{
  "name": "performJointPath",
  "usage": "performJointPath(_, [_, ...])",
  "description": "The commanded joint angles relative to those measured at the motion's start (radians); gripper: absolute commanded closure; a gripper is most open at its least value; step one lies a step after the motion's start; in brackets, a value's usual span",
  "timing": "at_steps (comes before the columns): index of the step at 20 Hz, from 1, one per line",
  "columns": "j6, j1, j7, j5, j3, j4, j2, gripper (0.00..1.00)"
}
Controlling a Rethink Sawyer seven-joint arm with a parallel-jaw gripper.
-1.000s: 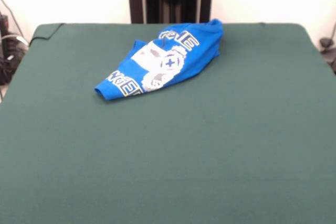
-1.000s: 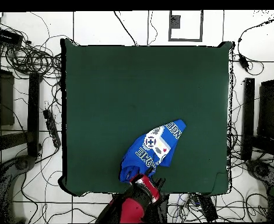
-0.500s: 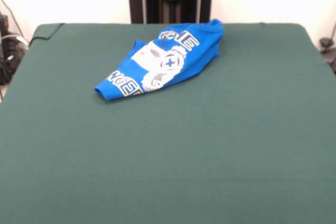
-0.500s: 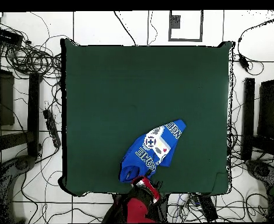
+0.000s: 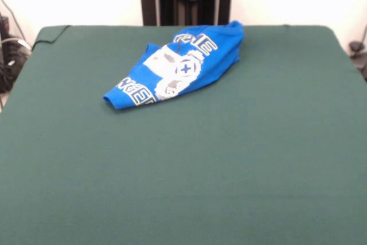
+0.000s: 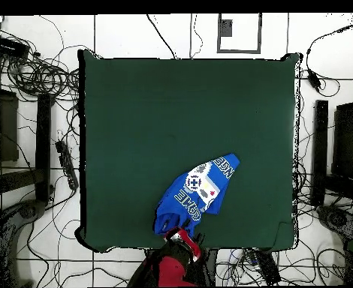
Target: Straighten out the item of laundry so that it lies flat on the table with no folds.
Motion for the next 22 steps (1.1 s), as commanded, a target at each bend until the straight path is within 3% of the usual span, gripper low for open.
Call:
performJointPath(1, [-0.007, 0.052, 0.16, 0.077, 0.109, 0.031, 0.061, 0.0])
performJointPath(22, [-0.038, 0.077, 0.161, 0.095, 0.087, 0.02, 0.075, 0.0])
